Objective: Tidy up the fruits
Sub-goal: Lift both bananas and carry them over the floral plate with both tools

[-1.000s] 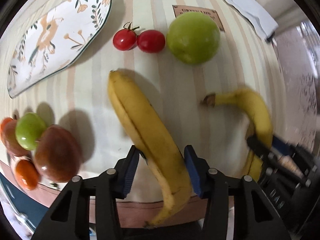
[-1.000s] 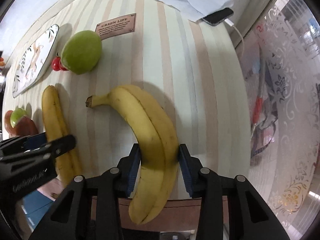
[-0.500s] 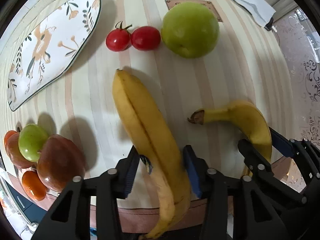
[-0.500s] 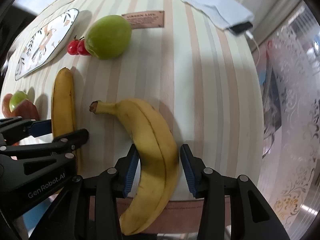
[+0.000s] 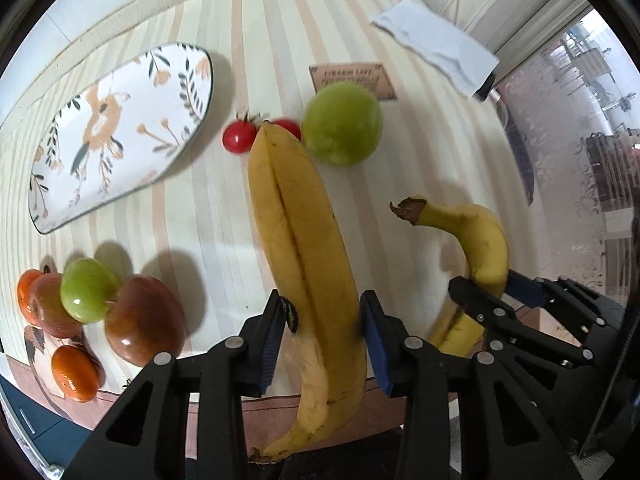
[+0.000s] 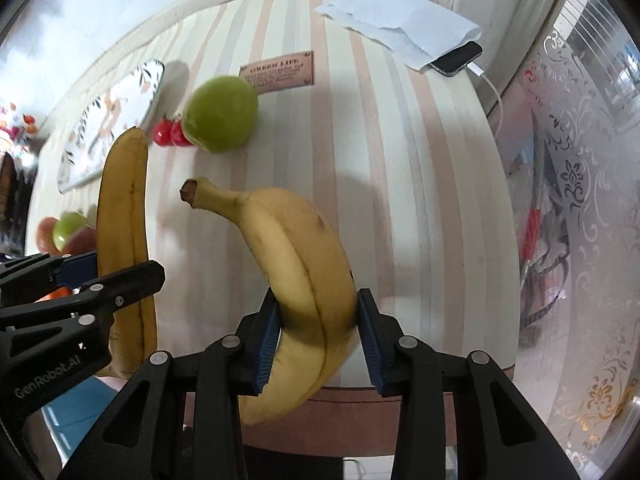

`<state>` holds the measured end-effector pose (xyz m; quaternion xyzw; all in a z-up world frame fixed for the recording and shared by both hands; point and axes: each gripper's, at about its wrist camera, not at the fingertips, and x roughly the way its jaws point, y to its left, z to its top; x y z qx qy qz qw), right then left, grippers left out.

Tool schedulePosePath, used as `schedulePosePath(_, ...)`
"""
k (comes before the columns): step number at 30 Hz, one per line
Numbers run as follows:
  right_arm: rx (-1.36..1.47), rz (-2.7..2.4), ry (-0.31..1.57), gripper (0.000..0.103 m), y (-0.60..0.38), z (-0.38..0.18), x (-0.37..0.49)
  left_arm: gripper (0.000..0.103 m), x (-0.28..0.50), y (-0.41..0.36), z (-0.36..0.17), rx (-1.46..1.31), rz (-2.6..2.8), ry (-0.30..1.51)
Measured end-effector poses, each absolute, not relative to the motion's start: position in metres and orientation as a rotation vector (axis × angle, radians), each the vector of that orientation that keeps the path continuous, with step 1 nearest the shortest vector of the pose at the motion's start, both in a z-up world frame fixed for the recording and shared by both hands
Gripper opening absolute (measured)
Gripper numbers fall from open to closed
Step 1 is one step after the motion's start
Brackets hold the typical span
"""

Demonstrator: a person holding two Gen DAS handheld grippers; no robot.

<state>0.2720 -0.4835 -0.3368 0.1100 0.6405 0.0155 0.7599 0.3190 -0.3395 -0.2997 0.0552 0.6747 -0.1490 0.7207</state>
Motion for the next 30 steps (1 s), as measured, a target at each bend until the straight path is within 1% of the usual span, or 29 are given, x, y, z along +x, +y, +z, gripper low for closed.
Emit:
schedulePosePath(4,0.281,0.062,1.362,0.039,-0.492,-0.315,0.280,0.035,0.319,-0.330,-0.272,0.079,-0.344,1.453)
schedulePosePath(5,0.292,0.070,1.349,0.039,-0.494,-0.308,0.282,0.035,0.325,-0.323,-0.272,0.068,-0.347,1.446)
schedulePosePath(10,0.332,0.121,1.306,0.039,-0.497,-0.275,0.288,0.035,0.341,-0.307,-0.240,-0.016,-0.361,1.392)
schedulePosePath(14,0.340,0.174,1.270,0.039,-0.488,-0.243,0.306,0.035,0.357,-0.289,-0.209,-0.095,-0.361,1.350)
schedulePosePath(20,0.356,0.244,1.247,0.039,-0.456,-0.208,0.348,0.035,0.397,-0.248,-0.184,-0.139,-0.344,1.315)
schedulePosePath(26,0.394,0.273,1.288,0.040,-0.400,-0.217,0.410,0.035,0.446,-0.198,-0.198,-0.150,-0.320,1.356)
schedulePosePath(30,0.457,0.255,1.337,0.040,-0.366,-0.243,0.448,0.035,0.481,-0.165,-0.219,-0.171,-0.319,1.419)
